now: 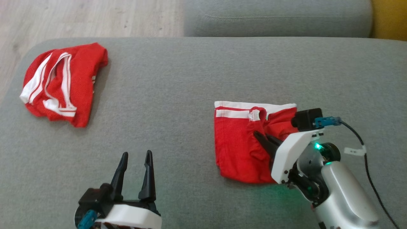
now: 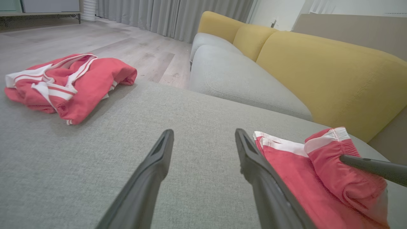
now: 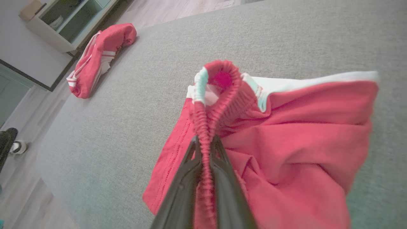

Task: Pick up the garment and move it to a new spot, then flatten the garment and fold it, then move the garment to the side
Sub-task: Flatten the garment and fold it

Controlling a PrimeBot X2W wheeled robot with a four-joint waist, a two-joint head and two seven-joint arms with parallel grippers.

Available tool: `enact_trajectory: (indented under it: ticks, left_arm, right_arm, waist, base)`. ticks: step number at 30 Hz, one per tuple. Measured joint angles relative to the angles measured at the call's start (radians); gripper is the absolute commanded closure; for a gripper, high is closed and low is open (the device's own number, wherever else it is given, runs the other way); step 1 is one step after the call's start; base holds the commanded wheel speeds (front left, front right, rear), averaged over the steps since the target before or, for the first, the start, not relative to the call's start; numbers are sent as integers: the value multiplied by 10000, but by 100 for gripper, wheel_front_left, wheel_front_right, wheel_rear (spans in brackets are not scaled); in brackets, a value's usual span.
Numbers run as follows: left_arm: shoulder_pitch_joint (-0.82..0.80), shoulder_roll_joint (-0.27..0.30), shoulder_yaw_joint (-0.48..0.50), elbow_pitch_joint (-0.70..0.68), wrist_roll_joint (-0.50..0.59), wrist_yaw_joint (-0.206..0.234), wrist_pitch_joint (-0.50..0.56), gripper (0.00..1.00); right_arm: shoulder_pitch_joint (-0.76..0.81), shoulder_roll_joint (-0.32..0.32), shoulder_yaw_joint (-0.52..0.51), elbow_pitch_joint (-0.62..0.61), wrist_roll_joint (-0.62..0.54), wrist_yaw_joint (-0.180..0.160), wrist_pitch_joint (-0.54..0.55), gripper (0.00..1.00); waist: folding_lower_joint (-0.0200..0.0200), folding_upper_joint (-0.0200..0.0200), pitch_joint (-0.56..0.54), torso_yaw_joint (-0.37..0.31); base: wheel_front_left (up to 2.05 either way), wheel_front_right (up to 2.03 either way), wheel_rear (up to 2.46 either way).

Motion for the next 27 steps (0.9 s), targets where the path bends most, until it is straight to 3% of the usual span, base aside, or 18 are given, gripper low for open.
enact_trajectory:
  ticks: [1,2,3,4,17,21,27]
  left_arm:
    - [0,-2,-17,4,0,0,0,0]
    - [0,-2,-23,8,0,0,0,0]
    - [-2,-2,-29,17,0,0,0,0]
    - [-3,-2,-33,29,0,2,-2,0]
    - [-38,-2,-59,98,-2,88,-31,0]
    - [-180,-4,-100,163,0,88,-58,0]
    - [-459,-4,-94,439,2,140,-94,0]
  right_arm:
    - [-87,33,58,194,-125,0,-73,95]
    - [-176,73,88,387,-257,-2,-163,66]
    - [-266,100,115,579,-343,-2,-259,23]
    - [-335,132,153,729,-391,-2,-355,0]
    - [-878,293,786,763,-416,-2,-2054,0]
    - [-876,280,324,612,-1432,0,-3035,0]
    - [-160,278,-1210,4,-3039,0,-4510,0]
  waist:
    - [0,0,22,66]
    - [0,0,44,129]
    - [0,0,64,189]
    - [0,0,81,243]
    - [0,0,172,105]
    - [1,0,103,-72]
    - [0,0,-218,-318]
  base:
    - [0,0,0]
    - [0,0,0]
    - [0,0,0]
    - [0,0,0]
    - [0,0,0]
    - [0,0,0]
    - [0,0,0]
